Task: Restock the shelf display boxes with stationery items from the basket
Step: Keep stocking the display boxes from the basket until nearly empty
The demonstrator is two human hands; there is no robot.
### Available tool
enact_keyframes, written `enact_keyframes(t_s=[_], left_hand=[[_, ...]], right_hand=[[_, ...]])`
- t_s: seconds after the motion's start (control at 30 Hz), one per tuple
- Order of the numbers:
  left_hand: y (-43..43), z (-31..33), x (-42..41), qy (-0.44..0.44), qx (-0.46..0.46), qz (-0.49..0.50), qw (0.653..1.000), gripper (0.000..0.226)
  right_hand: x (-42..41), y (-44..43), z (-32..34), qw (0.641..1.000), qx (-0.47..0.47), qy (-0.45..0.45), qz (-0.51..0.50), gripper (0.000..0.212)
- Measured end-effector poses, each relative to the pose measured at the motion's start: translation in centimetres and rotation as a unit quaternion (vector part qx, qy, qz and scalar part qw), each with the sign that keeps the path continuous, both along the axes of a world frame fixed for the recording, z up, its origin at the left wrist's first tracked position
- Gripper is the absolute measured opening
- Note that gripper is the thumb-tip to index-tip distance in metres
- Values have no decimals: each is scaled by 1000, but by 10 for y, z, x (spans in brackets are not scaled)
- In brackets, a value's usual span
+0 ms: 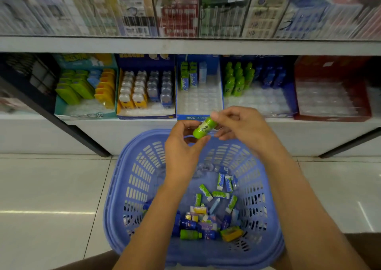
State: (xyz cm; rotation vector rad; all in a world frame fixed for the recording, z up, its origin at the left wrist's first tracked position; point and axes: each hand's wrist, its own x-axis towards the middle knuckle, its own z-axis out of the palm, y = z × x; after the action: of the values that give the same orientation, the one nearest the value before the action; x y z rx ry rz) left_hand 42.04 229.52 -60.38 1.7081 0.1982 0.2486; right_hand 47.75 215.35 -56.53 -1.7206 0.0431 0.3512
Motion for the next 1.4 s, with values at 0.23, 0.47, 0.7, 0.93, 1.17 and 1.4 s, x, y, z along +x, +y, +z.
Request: enact_keyframes(t_s=[0.23, 0.47, 0.7, 0.93, 1.17, 1.4], left_hand=[[-6, -9, 4, -14, 120, -72, 990, 37], [4, -14, 37, 4, 391, -200, 898, 60], [8, -24, 45, -10, 438, -217, 872, 65], [7, -30, 45, -10, 407, -215, 888, 64], [4, -27, 37, -12, 376, -211, 902, 63], [13, -72, 8, 97, 300, -229, 921, 23]], right_hand=[[4, -13, -1, 991, -10, -104, -85, 6], [96, -79, 8, 916, -277, -238, -164, 26], [132, -86, -8, 903, -368, -208, -81, 31], [137, -78, -12, 896, -397, -193, -44, 35], [125, -71, -12, 895, -417, -155, -37, 39], [42, -38, -37, 913, -382, -145, -15, 20]])
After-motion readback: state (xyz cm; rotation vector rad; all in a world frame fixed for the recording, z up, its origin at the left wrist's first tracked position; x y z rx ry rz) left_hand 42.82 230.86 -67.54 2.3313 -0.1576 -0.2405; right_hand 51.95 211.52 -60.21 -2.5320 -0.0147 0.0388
